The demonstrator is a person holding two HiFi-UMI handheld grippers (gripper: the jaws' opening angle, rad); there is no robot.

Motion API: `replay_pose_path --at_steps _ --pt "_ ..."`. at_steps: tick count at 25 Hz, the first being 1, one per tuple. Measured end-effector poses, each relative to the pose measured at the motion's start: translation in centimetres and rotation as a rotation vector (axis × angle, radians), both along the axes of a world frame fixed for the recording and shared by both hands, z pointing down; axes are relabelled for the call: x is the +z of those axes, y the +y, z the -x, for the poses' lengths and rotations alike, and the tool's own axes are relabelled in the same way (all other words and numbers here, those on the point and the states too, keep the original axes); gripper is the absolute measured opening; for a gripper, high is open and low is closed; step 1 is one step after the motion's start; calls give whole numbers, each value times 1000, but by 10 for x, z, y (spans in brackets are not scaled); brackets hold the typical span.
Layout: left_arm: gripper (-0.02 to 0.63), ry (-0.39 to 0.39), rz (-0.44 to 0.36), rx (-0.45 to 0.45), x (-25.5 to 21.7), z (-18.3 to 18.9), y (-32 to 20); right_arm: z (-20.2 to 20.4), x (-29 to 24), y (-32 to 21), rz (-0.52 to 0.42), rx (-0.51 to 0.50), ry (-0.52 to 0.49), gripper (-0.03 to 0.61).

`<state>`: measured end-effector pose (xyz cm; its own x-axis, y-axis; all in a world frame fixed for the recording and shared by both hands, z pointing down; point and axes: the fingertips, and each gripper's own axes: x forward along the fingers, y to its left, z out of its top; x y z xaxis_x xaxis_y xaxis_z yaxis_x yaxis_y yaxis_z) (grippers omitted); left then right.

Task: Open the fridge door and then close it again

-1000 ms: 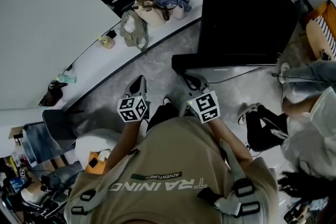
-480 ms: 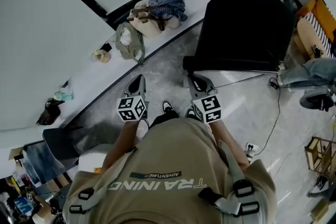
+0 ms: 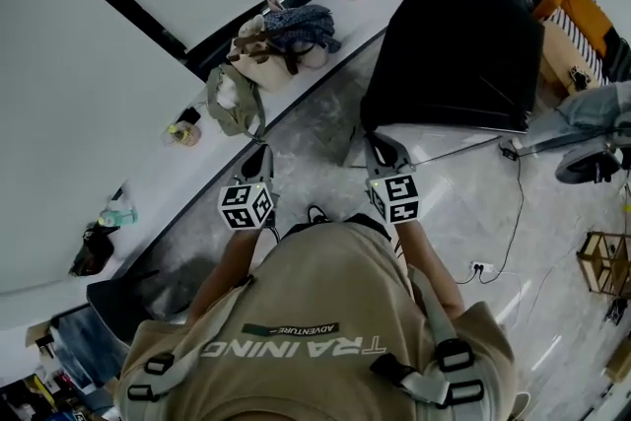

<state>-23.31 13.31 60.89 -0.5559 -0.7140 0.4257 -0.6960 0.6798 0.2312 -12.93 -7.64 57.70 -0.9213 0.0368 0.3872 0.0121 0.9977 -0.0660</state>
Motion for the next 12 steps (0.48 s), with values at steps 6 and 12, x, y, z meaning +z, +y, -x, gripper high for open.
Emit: replay_pose_path --at_steps 6,12 --pt "0 -13 -39 60 -8 22 -5 14 0 -11 -52 53 8 -5" --pt "0 -2 -50 106 -8 31 -14 24 -4 -17 -63 85 12 -5"
